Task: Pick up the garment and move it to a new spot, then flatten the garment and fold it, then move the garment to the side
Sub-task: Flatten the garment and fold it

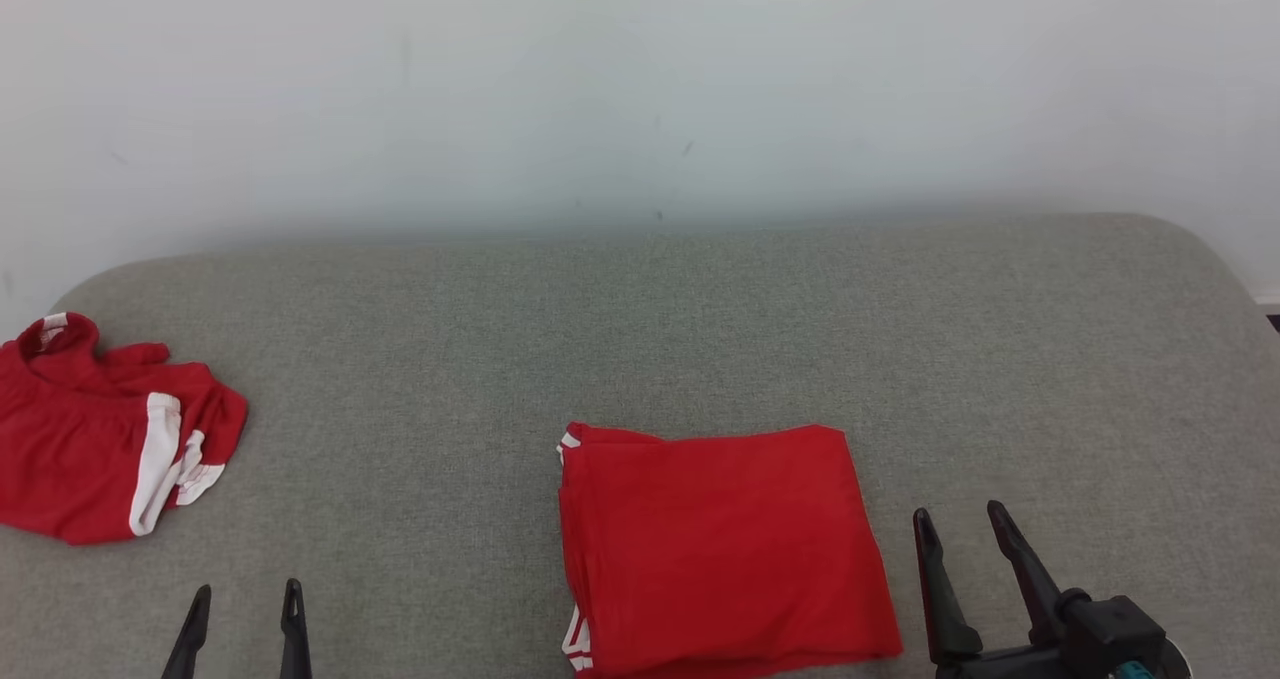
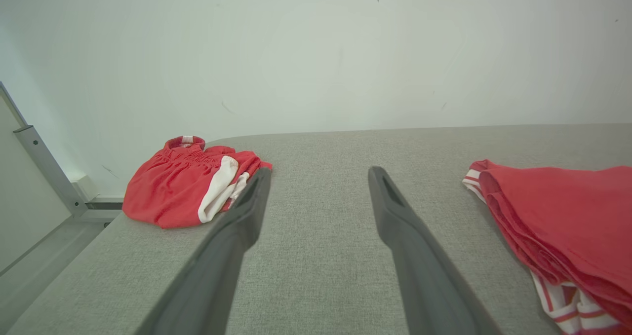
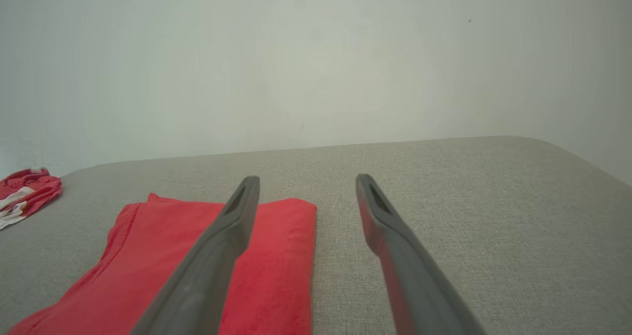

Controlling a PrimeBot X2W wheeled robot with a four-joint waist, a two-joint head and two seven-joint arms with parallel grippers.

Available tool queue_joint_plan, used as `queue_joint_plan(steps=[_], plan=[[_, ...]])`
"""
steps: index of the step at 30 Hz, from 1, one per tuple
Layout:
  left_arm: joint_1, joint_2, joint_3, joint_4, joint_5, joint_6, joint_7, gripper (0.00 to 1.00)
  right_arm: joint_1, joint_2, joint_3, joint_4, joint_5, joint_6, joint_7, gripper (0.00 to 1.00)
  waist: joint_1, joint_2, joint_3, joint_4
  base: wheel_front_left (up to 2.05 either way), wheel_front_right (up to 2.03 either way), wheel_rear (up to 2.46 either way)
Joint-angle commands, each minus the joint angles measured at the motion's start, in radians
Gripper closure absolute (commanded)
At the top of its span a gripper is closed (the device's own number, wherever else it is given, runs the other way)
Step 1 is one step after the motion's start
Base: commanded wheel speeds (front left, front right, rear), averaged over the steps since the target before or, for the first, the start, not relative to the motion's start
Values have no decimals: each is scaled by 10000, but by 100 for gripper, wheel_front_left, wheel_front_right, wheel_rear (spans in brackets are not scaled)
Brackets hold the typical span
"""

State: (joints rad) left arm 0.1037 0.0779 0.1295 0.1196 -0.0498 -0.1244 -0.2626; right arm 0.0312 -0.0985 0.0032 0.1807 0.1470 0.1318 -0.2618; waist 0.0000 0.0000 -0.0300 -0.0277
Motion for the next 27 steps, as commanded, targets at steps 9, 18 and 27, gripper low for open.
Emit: queue_joint_plan(steps=[9, 18, 27], plan=[[239, 177, -119, -106, -375, -55, -31, 0, -4, 91, 26, 218, -188, -25, -43, 0, 0, 0, -7, 47, 0, 0, 0], [305, 227, -241, -117, -524, -55, -31, 0, -49, 45, 22, 357, -229, -25, -42, 0, 0, 0, 4, 73, 0, 0, 0], [334, 276, -258, -132, -576, -60, -31, 0, -79, 11, 54, 439, -250, -25, -43, 0, 0, 0, 21, 84, 0, 0, 0]])
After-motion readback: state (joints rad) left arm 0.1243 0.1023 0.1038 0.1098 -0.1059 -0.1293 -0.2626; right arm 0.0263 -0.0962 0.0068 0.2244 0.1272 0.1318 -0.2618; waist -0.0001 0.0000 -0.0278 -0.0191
